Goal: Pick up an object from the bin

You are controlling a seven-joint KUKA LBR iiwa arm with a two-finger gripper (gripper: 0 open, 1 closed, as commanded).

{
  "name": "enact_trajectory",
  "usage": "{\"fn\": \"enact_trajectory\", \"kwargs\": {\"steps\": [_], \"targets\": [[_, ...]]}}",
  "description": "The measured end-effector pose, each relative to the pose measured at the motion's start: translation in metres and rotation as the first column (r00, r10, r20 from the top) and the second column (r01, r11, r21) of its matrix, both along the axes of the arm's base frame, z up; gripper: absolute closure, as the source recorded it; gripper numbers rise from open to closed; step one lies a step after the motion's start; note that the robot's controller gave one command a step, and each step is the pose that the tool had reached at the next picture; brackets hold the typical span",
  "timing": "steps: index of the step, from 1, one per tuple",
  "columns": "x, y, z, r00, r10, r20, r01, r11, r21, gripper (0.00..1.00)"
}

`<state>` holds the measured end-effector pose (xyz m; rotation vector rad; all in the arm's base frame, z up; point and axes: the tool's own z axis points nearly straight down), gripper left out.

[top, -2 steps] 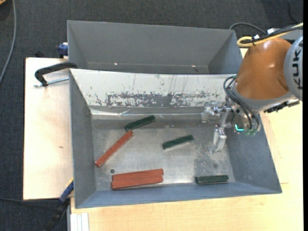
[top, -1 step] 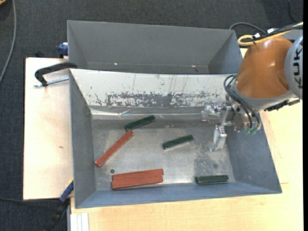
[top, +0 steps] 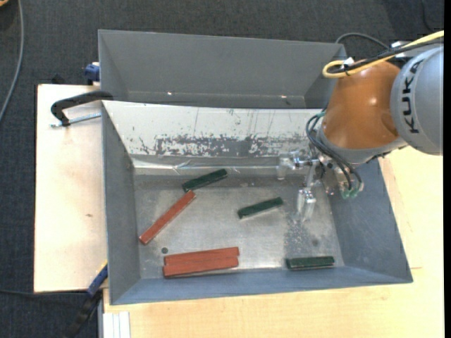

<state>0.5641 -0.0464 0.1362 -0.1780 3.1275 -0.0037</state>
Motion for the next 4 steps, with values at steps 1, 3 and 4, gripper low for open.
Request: {"fn": "enact_trajectory", "kwargs": {"steps": [1, 3, 4], "targets": [[0.020, 0.041, -0.056, 1.000, 0.023, -0.005, -0.022, 1.000, 0.003, 0.00], [0.006, 0.054, -0.057, 1.000, 0.000, -0.005, 0.000, 1.000, 0.003, 0.00], [-0.007, 0.059, -0.065, 0.993, -0.116, -0.005, 0.116, 0.993, 0.004, 1.00]]}}
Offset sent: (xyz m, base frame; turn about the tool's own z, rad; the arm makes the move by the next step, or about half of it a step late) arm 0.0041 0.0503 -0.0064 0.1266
